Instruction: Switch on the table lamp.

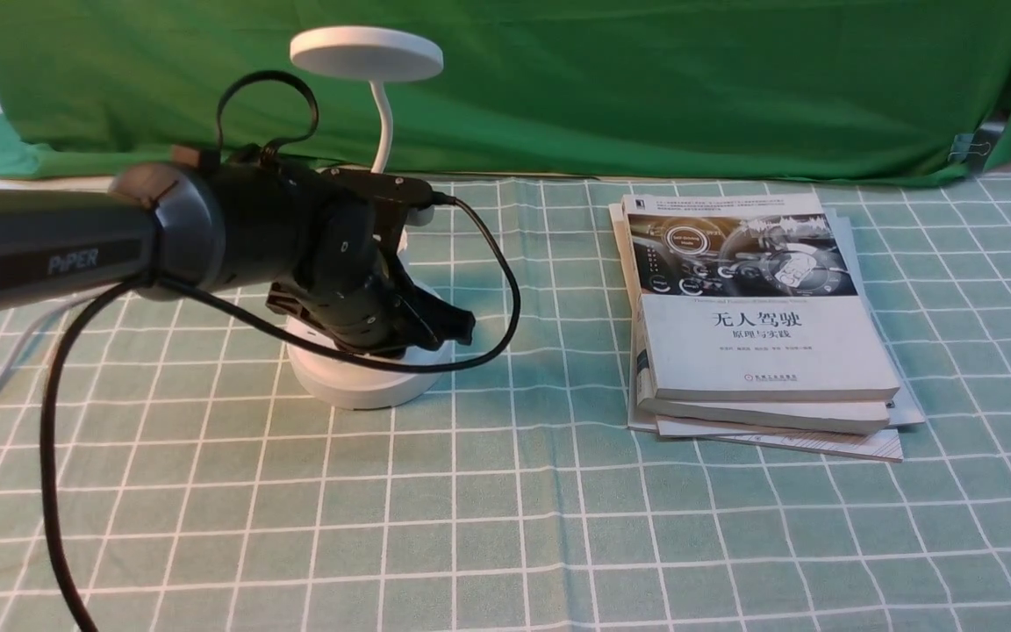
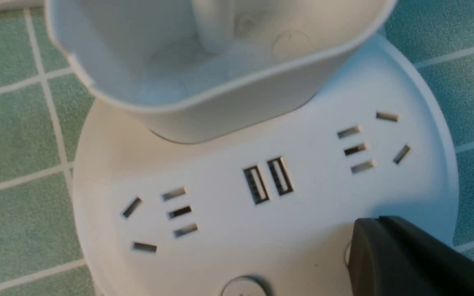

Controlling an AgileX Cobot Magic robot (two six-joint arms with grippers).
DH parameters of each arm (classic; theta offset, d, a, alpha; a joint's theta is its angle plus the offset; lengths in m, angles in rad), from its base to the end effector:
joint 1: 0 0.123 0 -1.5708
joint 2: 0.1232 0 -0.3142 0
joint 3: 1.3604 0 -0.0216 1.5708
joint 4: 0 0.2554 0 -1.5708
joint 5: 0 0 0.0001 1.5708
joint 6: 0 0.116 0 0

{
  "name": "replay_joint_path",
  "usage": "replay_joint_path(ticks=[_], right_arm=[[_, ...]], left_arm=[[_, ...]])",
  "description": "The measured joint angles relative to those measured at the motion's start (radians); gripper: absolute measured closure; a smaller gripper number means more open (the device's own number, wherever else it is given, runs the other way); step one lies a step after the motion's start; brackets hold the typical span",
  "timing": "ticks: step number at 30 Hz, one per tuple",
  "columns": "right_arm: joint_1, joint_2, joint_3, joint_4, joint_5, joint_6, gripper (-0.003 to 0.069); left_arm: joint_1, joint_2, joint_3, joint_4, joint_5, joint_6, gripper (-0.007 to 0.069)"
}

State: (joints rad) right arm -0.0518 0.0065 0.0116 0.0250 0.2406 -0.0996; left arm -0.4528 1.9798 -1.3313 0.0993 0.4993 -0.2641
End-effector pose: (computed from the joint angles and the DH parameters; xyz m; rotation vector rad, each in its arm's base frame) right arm 0.0560 -0.0022 0.1829 -0.0249 1.7429 -0.0880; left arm 0.4015 -0.1892 0.1750 0.3463 2.6131 -0.1542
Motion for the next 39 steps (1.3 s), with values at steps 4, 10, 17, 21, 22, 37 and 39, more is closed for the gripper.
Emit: replay_joint_path(ticks=[4,10,17,21,22,37,39], right_arm=[[0.0,0.0,0.0,0.0,0.0,0.0,0.0418],[0.0,0.0,0.0,0.0,0.0,0.001,0.0418],[0.0,0.0,0.0,0.0,0.0,0.001,0.0418],[0.0,0.0,0.0,0.0,0.0,0.001,0.0418],[0.0,0.0,0.0,0.0,0.0,0.001,0.0418],[0.0,0.0,0.0,0.0,0.0,0.0,0.0418],[0.0,0.0,0.0,0.0,0.0,0.001,0.0418]], left_arm=[[0.0,-0.021,0.001,-0.006,0.015,0.0,0.0624],[-0.001,-0.174,0.019,-0.099,0.17,0.053,0.0624],[-0.001,-0.418,0.206,-0.389,0.278,0.264,0.0624],[-0.001,-0.638,0.359,-0.549,0.234,0.381,0.0624],[-0.001,-0.679,0.385,-0.569,0.219,0.398,0.0624],[-0.001,-1.551,0.979,-0.681,-0.463,0.69,0.0624],[-0.001,-1.598,1.039,-0.639,-0.466,0.69,0.0624]])
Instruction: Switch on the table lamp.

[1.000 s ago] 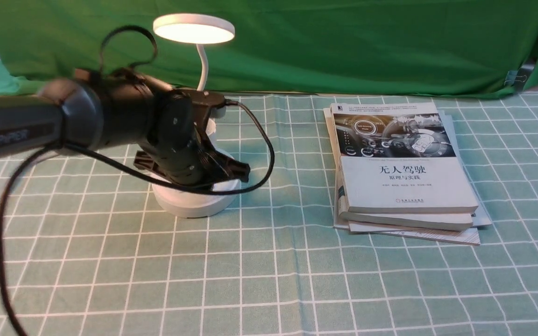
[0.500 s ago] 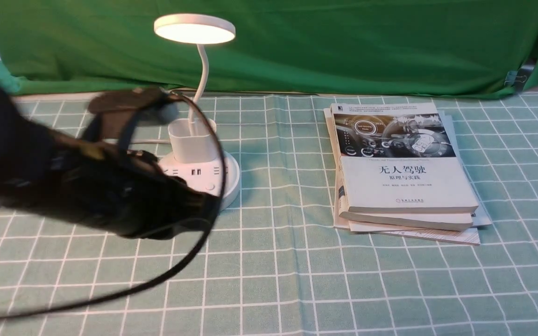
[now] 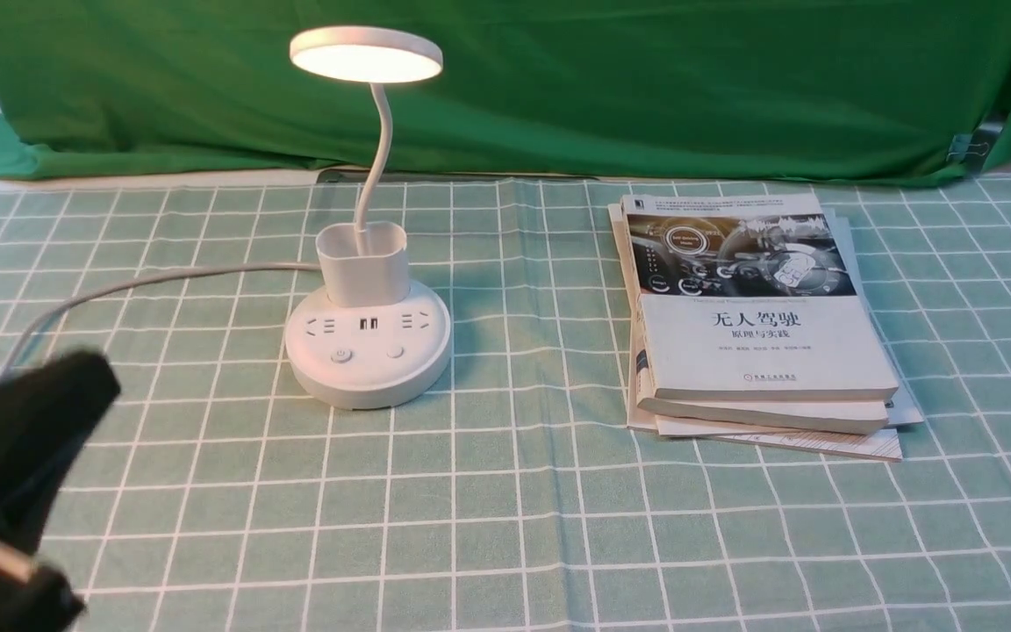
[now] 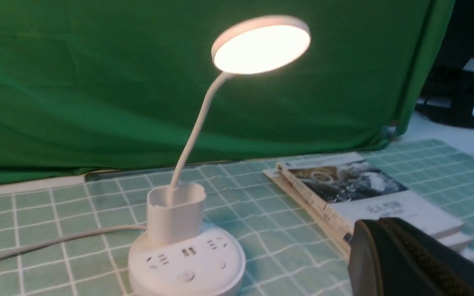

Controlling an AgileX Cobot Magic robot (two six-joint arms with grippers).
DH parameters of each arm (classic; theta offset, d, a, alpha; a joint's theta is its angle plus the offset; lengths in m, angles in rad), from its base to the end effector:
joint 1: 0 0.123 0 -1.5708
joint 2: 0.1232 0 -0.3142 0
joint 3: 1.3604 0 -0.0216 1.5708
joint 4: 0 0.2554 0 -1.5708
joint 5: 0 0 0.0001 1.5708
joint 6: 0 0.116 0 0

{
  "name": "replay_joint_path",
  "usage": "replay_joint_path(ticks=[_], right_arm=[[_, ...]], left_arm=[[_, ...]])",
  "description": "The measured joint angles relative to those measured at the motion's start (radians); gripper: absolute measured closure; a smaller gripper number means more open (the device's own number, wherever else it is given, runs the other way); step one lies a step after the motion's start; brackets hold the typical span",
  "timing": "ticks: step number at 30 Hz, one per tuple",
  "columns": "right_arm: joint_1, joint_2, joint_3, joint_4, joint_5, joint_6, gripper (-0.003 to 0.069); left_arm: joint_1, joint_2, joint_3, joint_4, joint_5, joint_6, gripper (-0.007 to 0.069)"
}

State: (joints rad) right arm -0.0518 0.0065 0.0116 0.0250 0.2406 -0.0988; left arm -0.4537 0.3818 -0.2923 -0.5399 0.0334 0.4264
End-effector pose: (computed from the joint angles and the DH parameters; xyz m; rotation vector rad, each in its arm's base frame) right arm 0.0560 -0.0022 0.1829 -0.0242 1.7429 -0.0874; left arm 0.0857 -0.0441 0.2923 0.2878 1.5946 -0.4527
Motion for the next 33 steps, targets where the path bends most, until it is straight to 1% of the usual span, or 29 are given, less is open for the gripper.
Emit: replay_joint_path(ticks=[6,9,10,12,13,14,15,16,17,19,20,21,22,24,25,26,27,29,33], right_arm=[[0.0,0.0,0.0,0.0,0.0,-0.001,0.0418],[0.0,0.0,0.0,0.0,0.0,-0.001,0.0418],[0.0,0.0,0.0,0.0,0.0,-0.001,0.0418],[0.0,0.0,0.0,0.0,0.0,-0.001,0.0418],[0.0,0.0,0.0,0.0,0.0,-0.001,0.0418],[0.0,0.0,0.0,0.0,0.0,-0.001,0.0418],[0.0,0.0,0.0,0.0,0.0,-0.001,0.0418],[0.0,0.0,0.0,0.0,0.001,-0.001,0.0418],[0.0,0.0,0.0,0.0,0.0,-0.001,0.0418],[0.0,0.0,0.0,0.0,0.0,-0.001,0.0418],[0.0,0.0,0.0,0.0,0.0,-0.001,0.0418],[0.0,0.0,0.0,0.0,0.0,-0.001,0.0418],[0.0,0.0,0.0,0.0,0.0,-0.001,0.0418],[0.0,0.0,0.0,0.0,0.0,-0.001,0.0418],[0.0,0.0,0.0,0.0,0.0,-0.001,0.0418],[0.0,0.0,0.0,0.0,0.0,-0.001,0.0418],[0.0,0.0,0.0,0.0,0.0,-0.001,0.0418],[0.0,0.0,0.0,0.0,0.001,-0.001,0.0418],[0.0,0.0,0.0,0.0,0.002,-0.001,0.0418]], left_arm=[[0.0,-0.064,0.186,0.076,-0.005,0.001,0.0624],[0.0,-0.064,0.266,0.16,-0.055,0.002,0.0624],[0.0,-0.064,0.27,0.168,-0.061,0.002,0.0624],[0.0,-0.065,0.298,0.193,-0.155,0.002,0.0624],[0.001,-0.074,0.299,0.197,-0.225,0.004,0.0624],[0.002,-0.074,0.299,0.198,-0.235,0.005,0.0624],[0.023,-0.094,0.299,0.209,-0.292,0.015,0.0624],[0.023,-0.096,0.299,0.209,-0.298,0.015,0.0624],[0.064,-0.112,0.299,0.235,-0.338,0.013,0.0624],[0.132,-0.14,0.299,0.285,-0.352,-0.028,0.0624],[0.168,-0.157,0.299,0.321,-0.348,-0.067,0.0624],[0.196,-0.177,0.299,0.361,-0.338,-0.117,0.0624],[0.21,-0.181,0.299,0.37,-0.335,-0.127,0.0624],[0.288,-0.249,0.299,0.486,-0.257,-0.28,0.0624],[0.312,-0.291,0.299,0.522,-0.189,-0.344,0.0624],[0.319,-0.297,0.299,0.53,-0.178,-0.361,0.0624],[0.332,-0.334,0.299,0.54,-0.096,-0.397,0.0624],[0.34,-0.371,0.299,0.54,0.006,-0.426,0.0624],[0.344,-0.381,0.299,0.507,0.171,-0.426,0.0624]])
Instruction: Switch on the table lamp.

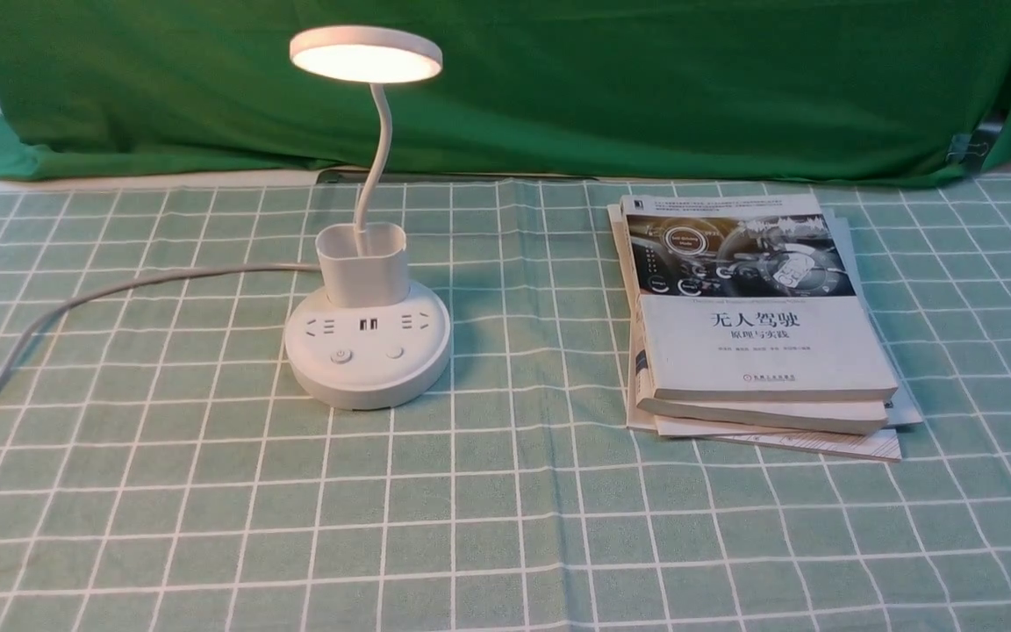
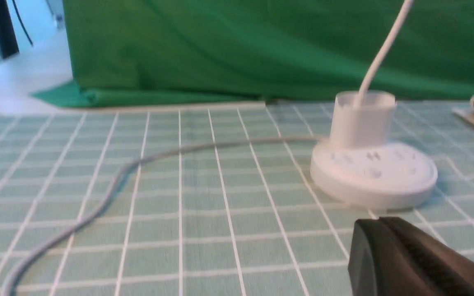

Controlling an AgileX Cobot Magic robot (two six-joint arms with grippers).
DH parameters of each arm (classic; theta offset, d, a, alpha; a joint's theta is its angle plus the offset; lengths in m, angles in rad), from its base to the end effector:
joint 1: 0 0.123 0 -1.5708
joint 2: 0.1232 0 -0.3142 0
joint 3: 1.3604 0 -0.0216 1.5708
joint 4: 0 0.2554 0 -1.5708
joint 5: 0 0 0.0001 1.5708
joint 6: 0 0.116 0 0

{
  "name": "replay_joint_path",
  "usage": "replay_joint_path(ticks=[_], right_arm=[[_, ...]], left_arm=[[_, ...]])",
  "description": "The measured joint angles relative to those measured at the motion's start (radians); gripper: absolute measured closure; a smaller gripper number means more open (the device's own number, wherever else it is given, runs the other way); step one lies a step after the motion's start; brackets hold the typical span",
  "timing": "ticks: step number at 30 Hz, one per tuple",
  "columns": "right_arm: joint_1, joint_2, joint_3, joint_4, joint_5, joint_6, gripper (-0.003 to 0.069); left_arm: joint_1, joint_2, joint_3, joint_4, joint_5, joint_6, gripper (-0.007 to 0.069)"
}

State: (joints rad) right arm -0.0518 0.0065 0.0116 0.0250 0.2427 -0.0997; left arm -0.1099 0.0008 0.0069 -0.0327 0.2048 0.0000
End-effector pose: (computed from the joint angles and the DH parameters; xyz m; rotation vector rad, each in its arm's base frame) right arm 0.0559 -0.0022 0.1827 -0.0250 1.7450 -0.0880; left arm 0.0557 -0.0069 0.1891 0.0710 1.6957 -0.1118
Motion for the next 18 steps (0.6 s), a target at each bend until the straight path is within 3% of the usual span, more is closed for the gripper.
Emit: replay_joint_path(ticks=[18], right_arm=[[0.0,0.0,0.0,0.001,-0.001,0.0,0.0418]], left_arm=[[0.001,-0.003,0.0,-0.033,0.039,0.022,0.0624]])
